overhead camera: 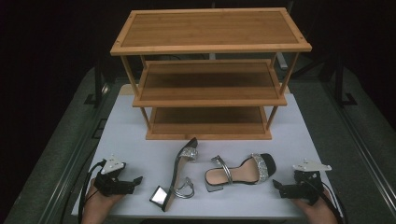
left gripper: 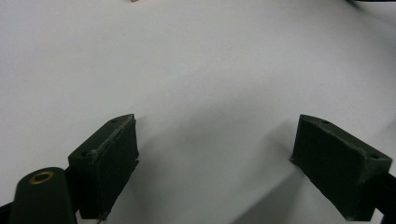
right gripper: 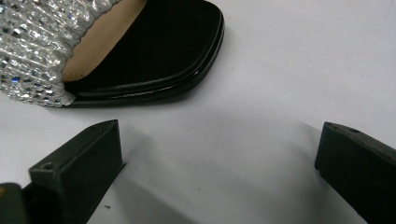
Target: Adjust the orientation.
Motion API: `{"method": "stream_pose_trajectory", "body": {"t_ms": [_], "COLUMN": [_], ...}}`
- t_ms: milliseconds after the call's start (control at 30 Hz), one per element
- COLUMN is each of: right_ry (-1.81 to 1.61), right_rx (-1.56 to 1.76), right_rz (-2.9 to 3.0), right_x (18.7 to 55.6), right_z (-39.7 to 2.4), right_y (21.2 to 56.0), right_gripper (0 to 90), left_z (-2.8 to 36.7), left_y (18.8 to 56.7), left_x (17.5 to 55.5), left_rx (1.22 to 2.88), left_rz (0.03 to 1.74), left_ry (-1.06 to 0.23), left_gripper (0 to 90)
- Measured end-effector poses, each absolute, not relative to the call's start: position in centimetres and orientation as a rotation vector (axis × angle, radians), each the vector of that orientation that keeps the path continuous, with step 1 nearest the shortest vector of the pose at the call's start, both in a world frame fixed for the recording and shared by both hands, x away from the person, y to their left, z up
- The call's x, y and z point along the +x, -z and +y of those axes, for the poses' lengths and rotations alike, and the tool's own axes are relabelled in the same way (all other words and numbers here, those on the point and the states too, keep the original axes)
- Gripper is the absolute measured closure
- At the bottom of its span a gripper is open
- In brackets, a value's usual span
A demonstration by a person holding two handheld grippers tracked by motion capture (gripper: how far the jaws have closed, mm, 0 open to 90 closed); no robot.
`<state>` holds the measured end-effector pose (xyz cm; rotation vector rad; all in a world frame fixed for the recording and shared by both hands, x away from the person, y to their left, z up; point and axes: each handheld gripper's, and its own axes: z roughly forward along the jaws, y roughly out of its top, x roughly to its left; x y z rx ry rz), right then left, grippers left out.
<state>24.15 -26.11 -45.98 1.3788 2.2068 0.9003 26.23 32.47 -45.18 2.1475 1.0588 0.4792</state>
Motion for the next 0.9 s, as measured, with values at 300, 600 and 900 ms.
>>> {"method": "stream_pose_trajectory", "body": {"t_ms": [300, 600, 900], "right_ry": [-0.901, -0.901, -0.901], "right_rx": [1.379, 1.379, 1.378], "right_rz": [2.208, 2.207, 2.208], "right_x": [24.2, 24.2, 24.2], "right_z": [-26.1, -26.1, -26.1], "right_y": [46.0, 46.0, 46.0], "right_gripper": [0.1, 0.1, 0.2], "left_z": [32.4, 31.6, 30.5], "left_y": [45.0, 43.5, 41.7], "left_x": [26.1, 25.3, 24.6], "left_rx": [2.153, 2.190, 2.151], "left_rz": [1.066, 0.986, 0.908], "left_ry": [-0.476, -0.407, -0.328], "left_gripper": [15.5, 44.1, 87.2]}}
